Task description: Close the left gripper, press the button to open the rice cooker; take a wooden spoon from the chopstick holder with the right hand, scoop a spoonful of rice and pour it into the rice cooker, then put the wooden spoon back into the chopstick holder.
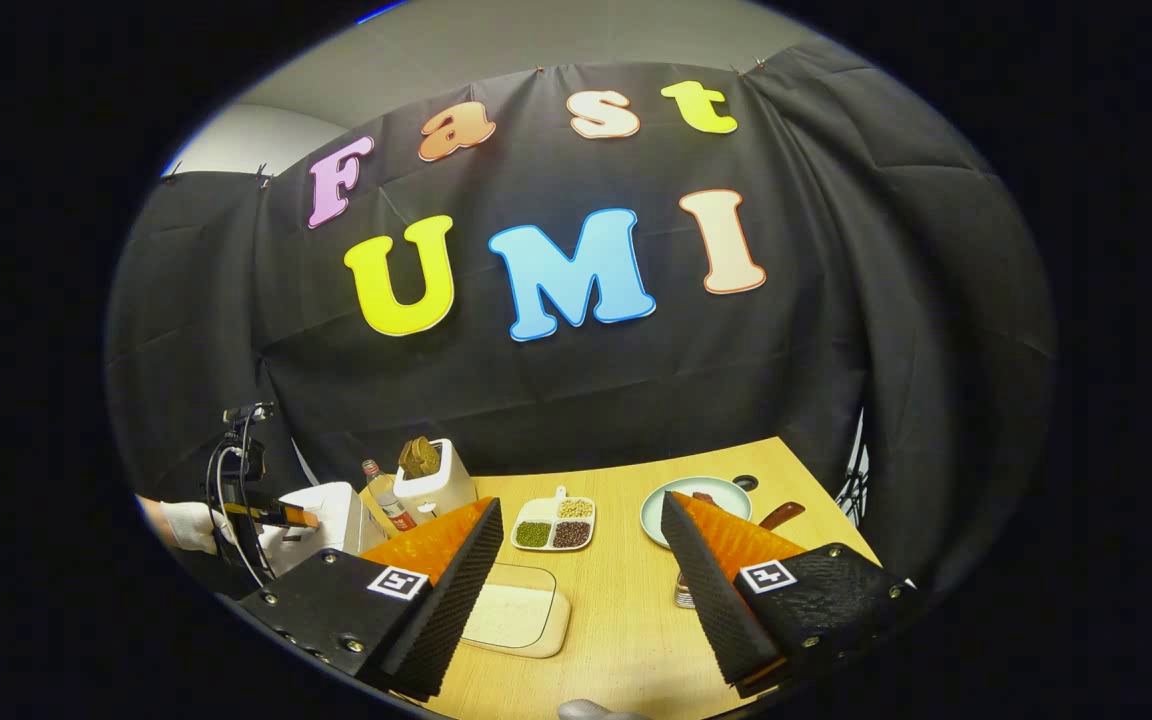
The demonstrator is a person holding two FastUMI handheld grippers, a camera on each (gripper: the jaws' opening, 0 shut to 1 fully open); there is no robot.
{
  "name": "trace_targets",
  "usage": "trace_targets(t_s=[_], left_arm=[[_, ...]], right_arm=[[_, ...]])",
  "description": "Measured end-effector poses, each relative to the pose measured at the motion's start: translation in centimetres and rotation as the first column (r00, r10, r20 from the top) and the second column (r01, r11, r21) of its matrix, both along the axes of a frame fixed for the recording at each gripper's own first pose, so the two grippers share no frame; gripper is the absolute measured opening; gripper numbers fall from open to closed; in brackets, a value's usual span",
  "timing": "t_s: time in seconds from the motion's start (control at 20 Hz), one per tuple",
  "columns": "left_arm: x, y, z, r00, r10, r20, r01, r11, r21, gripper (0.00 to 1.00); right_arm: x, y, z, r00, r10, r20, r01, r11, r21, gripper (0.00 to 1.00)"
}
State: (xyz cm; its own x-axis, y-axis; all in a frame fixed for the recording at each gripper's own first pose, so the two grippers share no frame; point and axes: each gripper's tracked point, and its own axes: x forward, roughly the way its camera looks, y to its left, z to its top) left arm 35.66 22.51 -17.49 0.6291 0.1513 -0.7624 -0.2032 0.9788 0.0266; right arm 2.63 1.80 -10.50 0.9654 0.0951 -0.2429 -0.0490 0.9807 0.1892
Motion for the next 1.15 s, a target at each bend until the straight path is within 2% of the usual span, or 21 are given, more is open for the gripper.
trace_targets(t_s=[0.2, 0.3, 0.4, 0.5, 0.6, 0.8, 0.85, 0.95, 1.0, 1.05, 1.15], left_arm=[[0.0, -1.5, 5.2, 0.987, -0.043, 0.157, 0.039, 0.999, 0.027, 1.00], [-1.0, -3.4, 9.9, 0.964, -0.084, 0.253, 0.075, 0.996, 0.042, 1.00], [-2.2, -6.7, 14.3, 0.926, -0.121, 0.357, 0.115, 0.993, 0.037, 1.00], [-4.1, -9.9, 18.5, 0.870, -0.171, 0.463, 0.161, 0.985, 0.062, 1.00], [-6.6, -12.2, 23.3, 0.798, -0.217, 0.562, 0.195, 0.976, 0.100, 1.00], [-10.9, -16.8, 30.6, 0.660, -0.271, 0.701, 0.219, 0.962, 0.165, 1.00], [-12.1, -17.9, 31.5, 0.637, -0.276, 0.720, 0.229, 0.959, 0.165, 1.00], [-13.7, -19.5, 32.5, 0.616, -0.273, 0.739, 0.243, 0.958, 0.152, 0.99], [-14.4, -20.0, 32.8, 0.612, -0.274, 0.741, 0.251, 0.957, 0.147, 0.99], [-15.0, -20.2, 32.8, 0.608, -0.278, 0.744, 0.254, 0.955, 0.150, 0.99], [-15.3, -20.2, 33.0, 0.606, -0.277, 0.746, 0.247, 0.957, 0.155, 0.99]], right_arm=[[-0.3, -0.6, 1.9, 0.999, -0.016, 0.047, 0.017, 0.999, -0.035, 0.98], [-0.5, -0.6, 3.4, 0.996, -0.018, 0.083, 0.021, 0.999, -0.046, 0.98], [-0.8, -0.9, 5.0, 0.992, -0.033, 0.123, 0.041, 0.997, -0.065, 0.97], [-1.2, -1.2, 7.1, 0.984, -0.046, 0.170, 0.060, 0.995, -0.076, 0.98], [-1.8, -1.5, 8.8, 0.975, -0.057, 0.216, 0.078, 0.993, -0.090, 0.97], [-3.2, -1.9, 10.9, 0.962, -0.065, 0.266, 0.094, 0.991, -0.099, 0.98], [-3.5, -2.0, 11.3, 0.960, -0.069, 0.270, 0.099, 0.990, -0.099, 0.97], [-4.1, -2.5, 11.6, 0.958, -0.080, 0.277, 0.111, 0.989, -0.098, 0.97], [-4.4, -2.6, 11.7, 0.957, -0.084, 0.279, 0.116, 0.988, -0.098, 0.93], [-4.7, -2.8, 11.7, 0.957, -0.086, 0.277, 0.118, 0.988, -0.100, 0.98], [-5.1, -3.1, 11.5, 0.957, -0.091, 0.276, 0.124, 0.987, -0.103, 0.98]])
